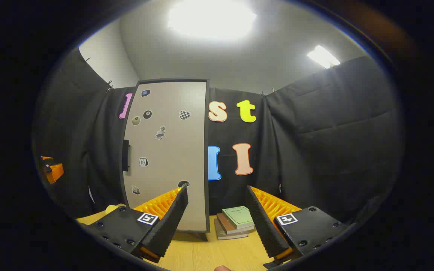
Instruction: Open the cabinet door with the right hand, grasp the bottle in the cabinet with the left hand and place it on the coaster, then close the cabinet door with the right hand.
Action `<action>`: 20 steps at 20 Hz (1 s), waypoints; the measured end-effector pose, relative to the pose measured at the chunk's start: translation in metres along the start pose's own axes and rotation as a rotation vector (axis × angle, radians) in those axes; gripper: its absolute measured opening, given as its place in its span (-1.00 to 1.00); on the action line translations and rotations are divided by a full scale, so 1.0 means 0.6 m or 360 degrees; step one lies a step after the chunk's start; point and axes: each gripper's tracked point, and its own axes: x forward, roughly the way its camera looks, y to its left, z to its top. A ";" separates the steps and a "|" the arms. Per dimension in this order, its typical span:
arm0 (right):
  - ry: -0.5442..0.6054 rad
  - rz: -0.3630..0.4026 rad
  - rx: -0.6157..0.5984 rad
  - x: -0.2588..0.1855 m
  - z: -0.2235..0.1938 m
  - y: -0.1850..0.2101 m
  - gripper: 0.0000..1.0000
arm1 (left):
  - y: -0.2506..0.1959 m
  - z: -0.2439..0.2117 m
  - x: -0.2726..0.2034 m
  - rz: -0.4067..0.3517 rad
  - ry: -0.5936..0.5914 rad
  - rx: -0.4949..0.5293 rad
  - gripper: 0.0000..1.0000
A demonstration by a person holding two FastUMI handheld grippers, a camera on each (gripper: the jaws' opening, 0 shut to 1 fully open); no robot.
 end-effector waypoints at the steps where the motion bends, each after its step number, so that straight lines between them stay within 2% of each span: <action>1: 0.0002 0.0003 0.0001 0.000 0.000 0.003 0.95 | 0.004 -0.001 -0.001 0.0005 0.0000 -0.0005 0.37; 20: 0.0031 0.0027 -0.0002 -0.006 -0.007 0.028 0.96 | 0.019 0.001 -0.002 0.0004 -0.0016 0.0025 0.37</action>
